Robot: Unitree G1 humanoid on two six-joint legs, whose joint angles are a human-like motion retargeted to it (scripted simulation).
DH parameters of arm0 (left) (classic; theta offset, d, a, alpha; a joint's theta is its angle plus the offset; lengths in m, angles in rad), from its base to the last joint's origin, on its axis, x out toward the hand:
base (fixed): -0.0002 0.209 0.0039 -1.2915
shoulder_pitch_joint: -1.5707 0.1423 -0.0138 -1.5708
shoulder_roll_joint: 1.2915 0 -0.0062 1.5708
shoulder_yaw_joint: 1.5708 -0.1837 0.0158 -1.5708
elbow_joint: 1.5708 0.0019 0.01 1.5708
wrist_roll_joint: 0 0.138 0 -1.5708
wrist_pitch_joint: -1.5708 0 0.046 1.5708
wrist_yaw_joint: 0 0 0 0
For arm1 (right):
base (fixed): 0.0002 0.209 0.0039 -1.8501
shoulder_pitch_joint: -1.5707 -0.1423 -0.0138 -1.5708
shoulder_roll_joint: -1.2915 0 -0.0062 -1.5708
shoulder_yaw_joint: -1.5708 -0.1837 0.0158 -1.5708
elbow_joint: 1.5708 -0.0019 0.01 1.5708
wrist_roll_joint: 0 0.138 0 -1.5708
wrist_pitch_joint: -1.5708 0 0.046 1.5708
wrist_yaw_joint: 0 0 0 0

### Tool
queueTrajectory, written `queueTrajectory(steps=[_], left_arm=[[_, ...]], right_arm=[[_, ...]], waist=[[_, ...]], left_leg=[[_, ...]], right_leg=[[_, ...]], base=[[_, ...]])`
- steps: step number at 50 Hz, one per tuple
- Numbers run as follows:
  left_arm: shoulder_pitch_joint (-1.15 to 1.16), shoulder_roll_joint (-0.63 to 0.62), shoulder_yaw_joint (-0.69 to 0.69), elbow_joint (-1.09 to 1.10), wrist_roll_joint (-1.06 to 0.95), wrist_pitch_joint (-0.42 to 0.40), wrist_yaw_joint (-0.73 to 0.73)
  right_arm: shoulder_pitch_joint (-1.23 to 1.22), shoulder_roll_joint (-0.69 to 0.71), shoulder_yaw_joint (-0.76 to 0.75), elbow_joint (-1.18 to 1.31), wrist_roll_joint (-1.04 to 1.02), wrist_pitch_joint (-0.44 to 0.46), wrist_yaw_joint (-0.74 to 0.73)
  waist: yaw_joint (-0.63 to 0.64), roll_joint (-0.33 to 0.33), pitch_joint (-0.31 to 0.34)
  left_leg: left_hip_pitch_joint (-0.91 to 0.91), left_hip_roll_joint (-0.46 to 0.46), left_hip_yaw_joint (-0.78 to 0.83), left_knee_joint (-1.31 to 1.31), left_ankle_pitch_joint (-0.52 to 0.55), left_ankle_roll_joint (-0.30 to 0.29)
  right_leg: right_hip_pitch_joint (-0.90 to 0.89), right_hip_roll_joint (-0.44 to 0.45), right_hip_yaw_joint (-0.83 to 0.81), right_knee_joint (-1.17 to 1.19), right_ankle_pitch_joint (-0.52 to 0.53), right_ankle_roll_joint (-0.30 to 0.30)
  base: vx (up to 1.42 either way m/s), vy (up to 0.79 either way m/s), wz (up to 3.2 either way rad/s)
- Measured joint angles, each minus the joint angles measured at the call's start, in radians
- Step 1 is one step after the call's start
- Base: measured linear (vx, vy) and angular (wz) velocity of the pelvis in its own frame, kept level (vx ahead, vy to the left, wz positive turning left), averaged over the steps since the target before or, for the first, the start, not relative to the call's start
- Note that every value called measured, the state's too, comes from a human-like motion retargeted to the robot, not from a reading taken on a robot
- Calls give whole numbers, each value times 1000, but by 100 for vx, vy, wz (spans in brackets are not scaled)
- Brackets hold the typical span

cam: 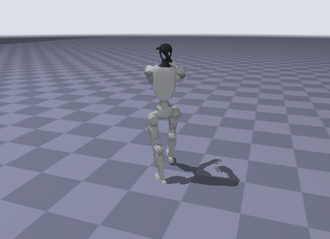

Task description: Kungfu

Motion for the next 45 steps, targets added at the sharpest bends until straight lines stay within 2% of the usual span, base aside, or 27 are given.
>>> queueTrajectory(steps=[3,7,10,12,13,15,17,20,22,23,25,27,30,31,33,35,37,40,42,45], left_arm=[[-76,-17,-13,-120,-29,-1,16],[-147,-37,-29,-222,-67,-19,29],[-184,-40,-34,-283,-75,-21,33],[-204,-18,-38,-336,-95,-10,52],[-212,-17,-41,-348,-101,-12,63],[-213,-21,-43,-362,-107,-18,77],[-201,-7,-39,-381,-104,-20,84],[-206,38,-41,-401,-96,-30,97],[-194,35,-35,-374,-91,-16,99],[-180,30,-30,-353,-90,-12,98],[-137,36,-30,-296,-75,-10,101],[-105,74,-30,-217,3,9,107],[-43,145,14,-44,229,77,66],[-13,166,30,33,313,126,35],[56,200,59,193,482,253,-47],[134,229,79,342,646,419,-193],[230,289,84,429,747,515,-348],[426,408,88,501,778,528,-454],[589,434,160,559,804,556,-398],[819,418,303,668,781,614,-321]], right_arm=[[-4,8,-9,-88,64,4,48],[-1,27,-14,-111,110,17,40],[-10,24,-18,-112,179,35,35],[-39,-4,-30,-126,269,62,60],[-46,-10,-37,-127,289,69,67],[-46,-14,-60,-133,305,70,86],[-31,-6,-80,-150,292,52,108],[-42,0,-63,-133,266,36,41],[-49,8,-45,-90,274,40,10],[-41,13,-43,-67,274,38,20],[-8,11,-57,-22,268,42,56],[24,-11,-72,14,236,45,72],[110,-50,-83,81,100,18,47],[160,-57,-96,119,21,11,21],[277,-68,-135,217,-153,9,-44],[409,-65,-197,350,-310,37,-120],[537,-59,-267,500,-387,59,-120],[710,-43,-360,732,-341,76,34],[817,-36,-426,853,-235,93,185],[999,-52,-479,986,-117,158,261]], waist=[[-28,9,-12],[-42,11,-48],[-63,8,-75],[-66,10,-84],[-68,6,-96],[-68,21,-128],[-31,20,-134],[-43,-3,-84],[-60,-27,-85],[-56,-44,-97],[-19,-73,-132],[-19,-95,-115],[-4,-92,-81],[-1,-91,-82],[7,-84,-88],[36,-75,-97],[85,-68,-93],[165,-54,-67],[201,-44,-32],[238,-25,27]], left_leg=[[40,7,-12,2,-29,-11],[90,10,-21,9,-54,-24],[117,16,-42,24,-47,-44],[123,27,-42,53,-32,-71],[130,31,-46,64,-13,-89],[125,62,-53,92,63,-127],[109,78,4,152,194,-160],[82,101,61,283,408,-193],[42,124,103,407,533,-174],[11,129,123,484,611,-134],[-53,141,185,612,585,-90],[-144,161,199,752,468,-106],[-292,180,205,911,412,-92],[-332,179,208,926,393,-93],[-413,174,208,924,371,-93],[-490,159,214,873,366,-80],[-548,148,243,762,390,-75],[-611,153,280,517,474,-97],[-637,161,268,326,574,-146],[-696,166,170,93,695,-226]], right_leg=[[-19,-18,-44,-29,9,-8],[-7,-41,-123,-12,1,1],[22,-47,-118,18,25,8],[40,-32,-104,52,82,-58],[56,-34,-157,47,127,-67],[59,-1,-108,23,106,-112],[29,8,-70,90,65,-77],[62,-10,-99,159,-4,-54],[123,-24,-118,157,-53,-61],[148,-24,-112,149,-65,-65],[169,-20,-81,146,-78,-61],[205,-19,-84,146,-95,-69],[270,32,-60,115,-109,-99],[288,45,-49,102,-106,-101],[321,68,-42,80,-108,-94],[351,82,-49,61,-119,-72],[380,86,-64,48,-150,-26],[414,101,-43,47,-186,25],[438,131,13,51,-182,8],[483,184,88,65,-177,-66]], base=[[56,-29,35],[61,-36,29],[63,-45,53],[71,-58,38],[63,-55,36],[63,-59,3],[58,-57,-93],[28,-32,-32],[44,-49,23],[58,-59,-16],[53,-56,-58],[24,-33,-29],[22,-21,-64],[33,-25,-80],[38,-27,-49],[34,-23,-68],[27,-17,-124],[23,-9,-157],[23,-3,-148],[23,-3,-112]])
